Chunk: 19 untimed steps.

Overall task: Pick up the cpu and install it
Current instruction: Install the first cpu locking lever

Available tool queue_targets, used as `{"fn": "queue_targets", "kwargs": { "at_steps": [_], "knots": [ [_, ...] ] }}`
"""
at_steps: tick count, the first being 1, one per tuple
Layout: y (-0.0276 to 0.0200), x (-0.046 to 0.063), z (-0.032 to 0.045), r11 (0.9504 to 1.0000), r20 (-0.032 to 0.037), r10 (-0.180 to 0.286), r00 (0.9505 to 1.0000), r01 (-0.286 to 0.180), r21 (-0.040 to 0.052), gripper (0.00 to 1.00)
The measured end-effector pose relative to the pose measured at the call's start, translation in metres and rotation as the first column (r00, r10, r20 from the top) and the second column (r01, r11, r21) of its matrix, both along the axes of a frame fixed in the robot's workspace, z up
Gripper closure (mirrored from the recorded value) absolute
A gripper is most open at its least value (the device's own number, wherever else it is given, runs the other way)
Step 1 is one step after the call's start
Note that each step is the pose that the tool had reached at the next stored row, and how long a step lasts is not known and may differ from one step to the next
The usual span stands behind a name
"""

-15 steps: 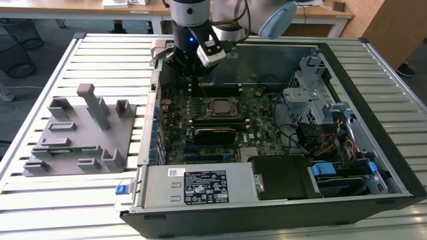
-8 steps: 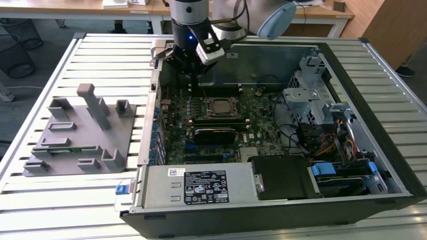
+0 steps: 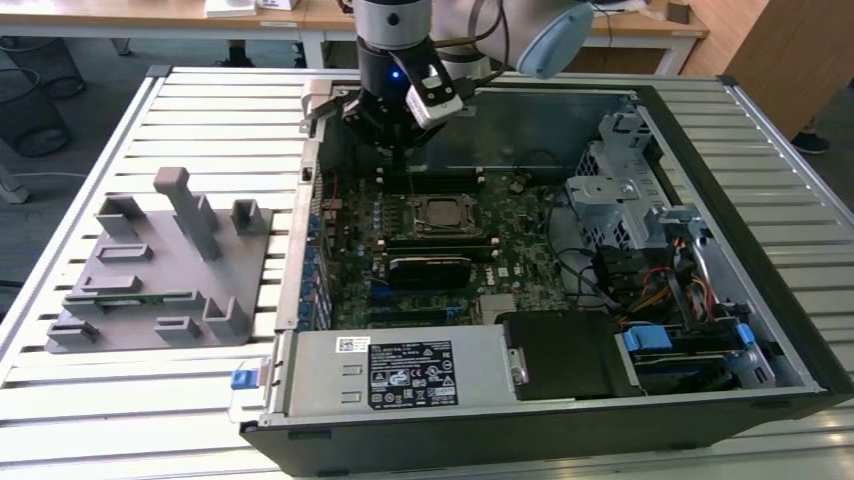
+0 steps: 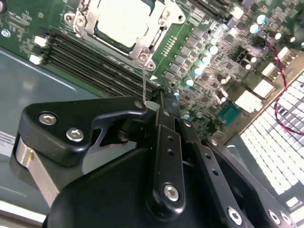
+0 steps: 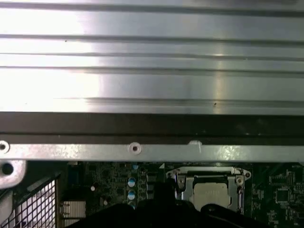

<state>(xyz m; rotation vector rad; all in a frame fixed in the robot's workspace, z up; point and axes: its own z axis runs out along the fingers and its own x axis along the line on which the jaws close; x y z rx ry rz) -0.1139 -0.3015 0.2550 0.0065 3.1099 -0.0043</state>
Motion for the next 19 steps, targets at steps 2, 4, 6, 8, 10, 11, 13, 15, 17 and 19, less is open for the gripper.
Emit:
{"fn": "queue_targets", "kwargs": {
  "at_steps": [2,4,6,8,10,11,13,15,17,19],
  "knots": [
    [0.0000,0.001,0.0000,1.0000,0.0001,0.000,1.0000,0.000,0.0001,0.89],
    [0.0000,0.001,-0.0001,1.0000,0.0001,0.000,1.0000,0.000,0.0001,0.89],
    [0.0001,0.002,-0.0002,1.0000,0.0000,0.000,1.0000,0.000,0.0001,0.89],
    [0.0000,0.004,-0.0004,1.0000,0.0001,0.000,1.0000,0.000,0.0001,0.89],
    [0.0000,0.007,-0.0005,1.0000,-0.0001,0.000,1.0000,0.000,0.0000,0.89],
    [0.0000,0.008,-0.0006,1.0000,-0.0002,0.000,1.0000,0.000,0.0000,0.89],
    [0.0000,0.011,-0.0007,1.0000,-0.0005,0.000,1.0000,0.000,0.0001,0.89],
    [0.0000,0.012,-0.0008,1.0000,-0.0005,0.000,1.0000,0.000,0.0002,0.89],
    [0.0000,0.012,-0.0009,1.0000,-0.0005,0.000,1.0000,0.000,0.0001,0.89],
    [0.0000,0.014,-0.0009,1.0000,-0.0005,0.000,1.0000,0.000,0.0001,0.89]
  ]
}}
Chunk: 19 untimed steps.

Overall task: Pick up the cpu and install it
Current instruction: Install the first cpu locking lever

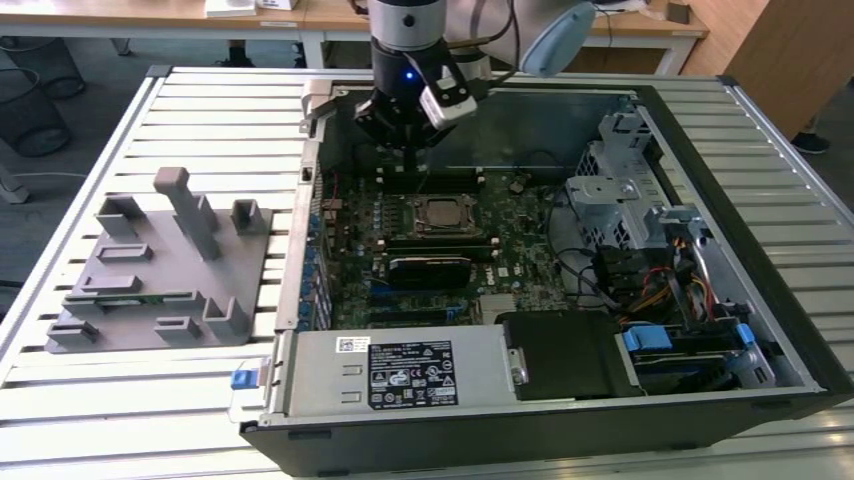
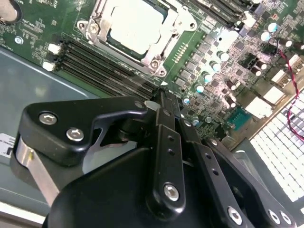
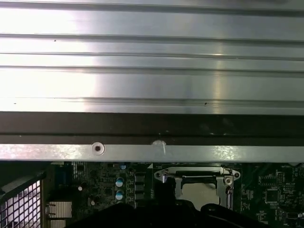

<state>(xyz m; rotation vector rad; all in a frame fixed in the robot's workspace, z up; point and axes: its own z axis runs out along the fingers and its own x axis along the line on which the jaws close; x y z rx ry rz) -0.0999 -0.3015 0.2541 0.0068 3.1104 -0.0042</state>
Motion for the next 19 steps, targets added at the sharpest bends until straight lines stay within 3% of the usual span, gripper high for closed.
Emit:
{"fn": "queue_targets", "kwargs": {
  "at_steps": [5,6,10,12,15,19],
  "knots": [
    [-0.0001,0.005,-0.0007,1.0000,0.0002,0.000,1.0000,0.000,0.0006,0.89],
    [-0.0003,0.005,-0.0009,1.0000,-0.0001,0.000,1.0000,0.000,0.0046,0.89],
    [-0.0034,0.006,-0.0022,0.9985,0.0000,0.000,1.0000,0.000,0.0547,0.89],
    [-0.0044,0.006,-0.0031,0.9985,0.0003,0.000,1.0000,0.000,0.0555,0.89],
    [-0.0045,0.006,-0.0046,0.9993,0.0001,0.000,1.0000,0.000,0.0366,0.89],
    [-0.0043,0.014,-0.0079,0.9994,0.0001,0.000,1.0000,0.000,0.0347,0.89]
  ]
}}
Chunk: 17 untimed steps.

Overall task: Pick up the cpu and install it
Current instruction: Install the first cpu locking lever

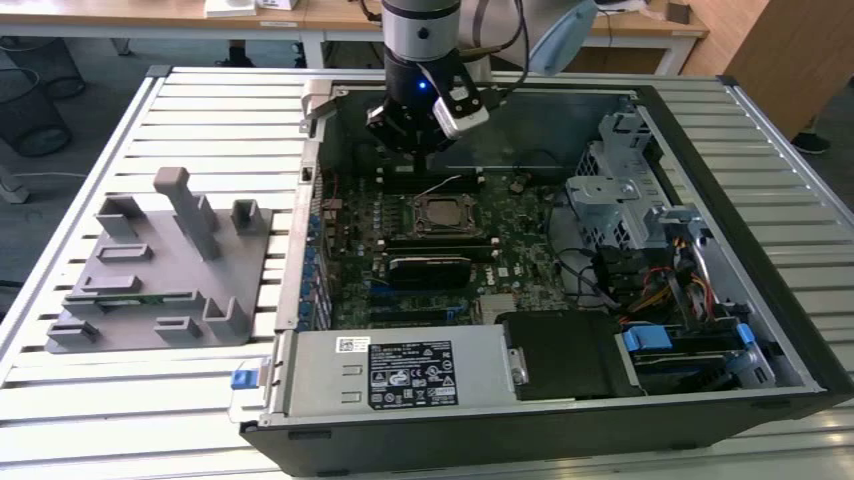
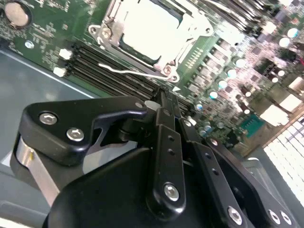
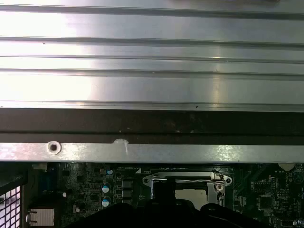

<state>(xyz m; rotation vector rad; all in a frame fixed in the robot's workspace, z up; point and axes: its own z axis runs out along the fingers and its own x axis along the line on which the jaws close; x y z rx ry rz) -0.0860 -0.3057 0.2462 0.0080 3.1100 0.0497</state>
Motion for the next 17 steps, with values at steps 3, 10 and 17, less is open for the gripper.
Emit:
{"fn": "queue_targets", "kwargs": {
  "at_steps": [3,10,17],
  "knots": [
    [0.0000,0.006,-0.0016,1.0000,0.0001,0.000,1.0000,0.000,0.0001,0.89],
    [0.0000,0.009,-0.0085,0.9999,0.0006,0.016,0.9999,-0.016,-0.0001,0.89],
    [0.0007,0.018,-0.0125,0.9999,0.0005,0.016,0.9999,-0.016,-0.0001,0.89]
  ]
}}
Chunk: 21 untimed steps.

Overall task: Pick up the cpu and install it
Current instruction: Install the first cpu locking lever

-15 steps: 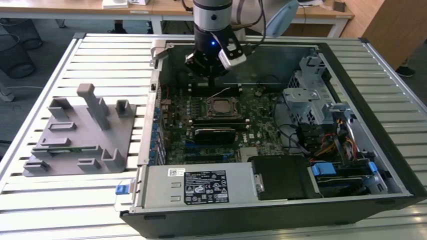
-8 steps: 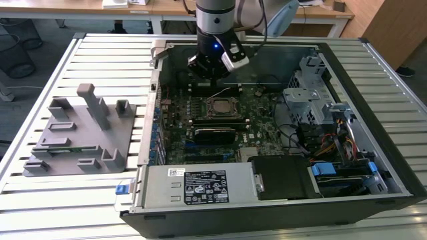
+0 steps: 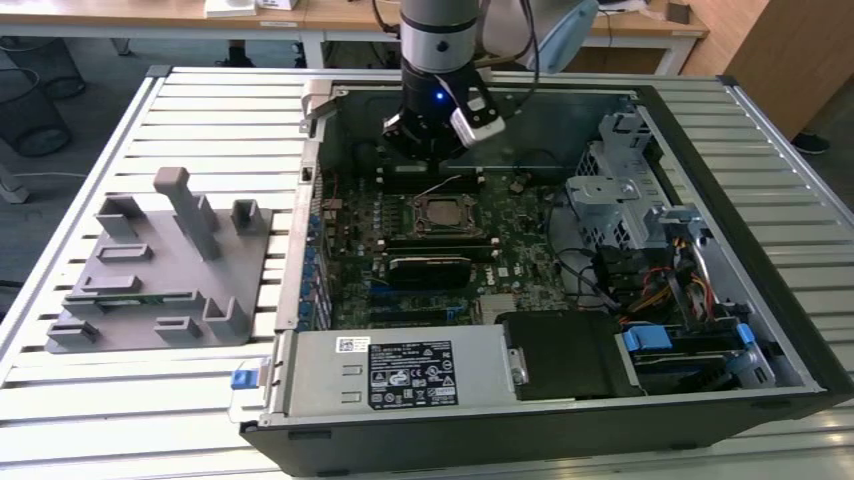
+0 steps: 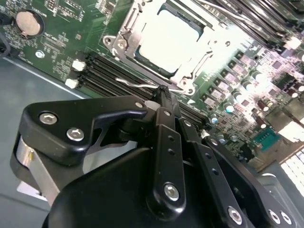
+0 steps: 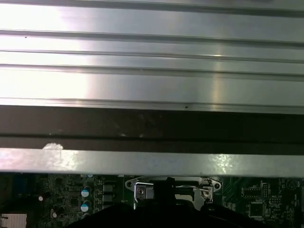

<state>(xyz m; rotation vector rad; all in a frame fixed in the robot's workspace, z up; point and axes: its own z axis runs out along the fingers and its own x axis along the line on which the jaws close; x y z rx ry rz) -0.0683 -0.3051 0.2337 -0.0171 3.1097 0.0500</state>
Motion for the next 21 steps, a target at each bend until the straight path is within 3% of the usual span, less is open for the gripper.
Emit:
{"fn": "queue_targets", "kwargs": {
  "at_steps": [16,21],
  "knots": [
    [0.0009,0.0082,-0.0058,0.9999,0.0018,0.014,0.9999,-0.014,-0.0001,0.89],
    [0.0033,0.0114,-0.0073,0.9999,0.0017,0.017,0.9999,-0.017,-0.0002,0.89]
  ]
}}
